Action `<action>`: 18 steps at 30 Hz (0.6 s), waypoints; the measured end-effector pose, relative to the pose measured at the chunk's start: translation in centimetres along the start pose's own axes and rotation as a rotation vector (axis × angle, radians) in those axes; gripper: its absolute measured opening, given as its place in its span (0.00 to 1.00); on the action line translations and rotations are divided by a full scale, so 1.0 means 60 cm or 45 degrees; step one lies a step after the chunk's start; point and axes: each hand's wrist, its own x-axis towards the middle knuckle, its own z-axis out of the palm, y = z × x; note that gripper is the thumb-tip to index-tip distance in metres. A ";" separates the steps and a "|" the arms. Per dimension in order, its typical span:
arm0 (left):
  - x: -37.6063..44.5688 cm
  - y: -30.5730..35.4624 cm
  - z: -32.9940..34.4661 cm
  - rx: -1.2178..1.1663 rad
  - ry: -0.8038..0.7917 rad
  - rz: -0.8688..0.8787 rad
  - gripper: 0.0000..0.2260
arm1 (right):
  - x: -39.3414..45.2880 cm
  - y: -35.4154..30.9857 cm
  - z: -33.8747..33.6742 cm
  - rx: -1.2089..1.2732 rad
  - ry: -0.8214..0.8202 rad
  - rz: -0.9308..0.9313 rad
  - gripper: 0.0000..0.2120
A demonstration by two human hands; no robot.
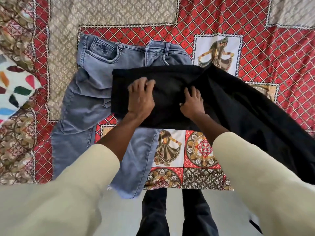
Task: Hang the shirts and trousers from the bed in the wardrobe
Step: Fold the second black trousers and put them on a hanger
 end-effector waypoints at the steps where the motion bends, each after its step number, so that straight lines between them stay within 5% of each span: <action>1: -0.008 0.024 0.006 -0.044 -0.134 0.169 0.13 | -0.007 0.001 0.001 0.021 0.007 -0.018 0.35; 4: -0.025 0.065 0.025 -0.016 -0.619 0.102 0.21 | -0.039 0.028 0.006 -0.025 0.198 -0.055 0.30; 7: -0.023 0.093 0.028 0.072 -0.833 -0.124 0.28 | -0.071 0.080 0.015 0.016 0.318 0.147 0.27; 10: -0.016 0.142 0.014 0.143 -0.805 -0.255 0.30 | -0.099 0.130 0.026 0.103 0.294 0.200 0.27; 15: -0.034 0.283 0.012 -0.049 -0.586 0.133 0.24 | -0.182 0.213 0.035 0.218 0.424 -0.121 0.23; 18: -0.054 0.402 0.024 -0.171 -0.622 0.172 0.14 | -0.229 0.300 0.034 0.261 0.510 -0.123 0.25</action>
